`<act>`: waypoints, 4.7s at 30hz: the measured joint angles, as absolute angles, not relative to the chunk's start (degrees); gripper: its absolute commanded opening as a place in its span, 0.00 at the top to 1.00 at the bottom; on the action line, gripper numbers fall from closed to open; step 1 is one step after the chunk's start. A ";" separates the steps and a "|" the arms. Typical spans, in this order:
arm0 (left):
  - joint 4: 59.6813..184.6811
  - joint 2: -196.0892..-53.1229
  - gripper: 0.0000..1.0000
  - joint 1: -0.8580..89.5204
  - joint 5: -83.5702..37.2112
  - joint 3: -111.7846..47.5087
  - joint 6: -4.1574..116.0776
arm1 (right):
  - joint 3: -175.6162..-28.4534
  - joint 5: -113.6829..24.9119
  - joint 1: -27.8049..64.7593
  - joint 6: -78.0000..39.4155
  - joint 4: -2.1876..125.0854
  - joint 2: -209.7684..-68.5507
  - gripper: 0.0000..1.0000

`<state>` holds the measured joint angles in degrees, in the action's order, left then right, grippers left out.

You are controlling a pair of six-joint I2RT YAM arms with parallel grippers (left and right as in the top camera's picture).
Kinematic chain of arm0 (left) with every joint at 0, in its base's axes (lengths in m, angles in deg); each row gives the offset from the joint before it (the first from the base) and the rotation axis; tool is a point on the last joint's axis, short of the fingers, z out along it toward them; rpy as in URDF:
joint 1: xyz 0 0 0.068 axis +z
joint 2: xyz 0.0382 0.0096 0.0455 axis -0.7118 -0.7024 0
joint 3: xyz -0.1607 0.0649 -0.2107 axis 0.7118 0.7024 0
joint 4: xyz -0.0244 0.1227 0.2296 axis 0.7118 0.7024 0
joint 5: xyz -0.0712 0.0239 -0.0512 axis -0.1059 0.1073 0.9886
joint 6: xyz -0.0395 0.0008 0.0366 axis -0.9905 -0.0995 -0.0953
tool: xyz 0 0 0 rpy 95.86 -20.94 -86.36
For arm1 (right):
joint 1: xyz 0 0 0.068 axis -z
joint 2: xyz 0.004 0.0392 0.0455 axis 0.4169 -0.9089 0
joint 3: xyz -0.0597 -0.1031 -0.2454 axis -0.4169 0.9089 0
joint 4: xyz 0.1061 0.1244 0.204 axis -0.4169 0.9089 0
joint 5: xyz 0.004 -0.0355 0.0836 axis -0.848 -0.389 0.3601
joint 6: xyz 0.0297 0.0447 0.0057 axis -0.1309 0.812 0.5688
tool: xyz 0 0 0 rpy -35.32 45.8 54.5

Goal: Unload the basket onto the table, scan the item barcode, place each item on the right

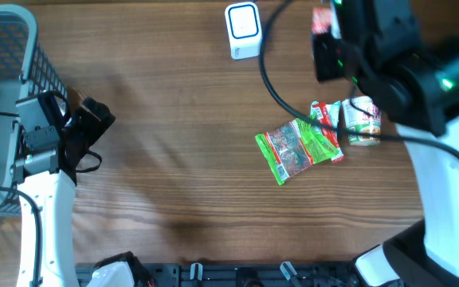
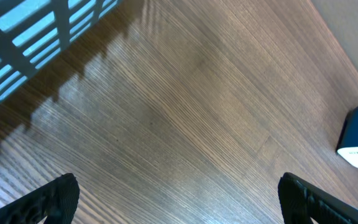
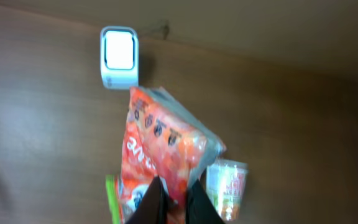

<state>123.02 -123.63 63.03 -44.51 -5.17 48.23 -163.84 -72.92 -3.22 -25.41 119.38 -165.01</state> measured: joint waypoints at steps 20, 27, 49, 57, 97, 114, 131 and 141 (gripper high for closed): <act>122.98 -123.63 0.00 63.03 -44.51 -5.17 48.23 | -109.91 -72.68 -2.93 -10.22 97.83 -165.62 0.96; 122.96 -123.63 0.00 63.03 -44.53 -5.17 48.23 | -106.88 -74.14 -2.93 -10.31 95.19 -165.62 0.00; 122.96 -123.63 0.00 63.03 -44.53 -5.17 48.23 | -106.22 -72.79 -2.91 -10.51 68.63 -165.62 0.01; 122.96 -123.63 0.00 63.03 -44.53 -5.17 48.23 | -106.22 -72.79 -2.89 -10.51 68.63 -165.62 0.00; 122.98 -123.68 0.00 63.03 -44.51 -5.17 48.23 | -54.22 -64.40 12.39 -27.58 8.19 -76.11 0.00; 122.96 -123.68 0.00 63.03 -44.53 -5.17 48.23 | -29.09 -62.63 15.69 -26.11 7.10 -69.40 0.00; 122.96 -123.68 0.00 63.03 -44.53 -5.17 48.23 | -28.50 -61.38 15.87 -25.96 27.63 -69.12 0.00; 122.96 -123.68 0.00 63.03 -44.53 -5.17 48.23 | -28.50 -61.38 15.87 -25.94 27.63 -69.12 0.00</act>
<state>122.96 -123.68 63.03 -44.53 -5.17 48.23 -28.50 -61.38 15.87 -25.94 27.63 -69.12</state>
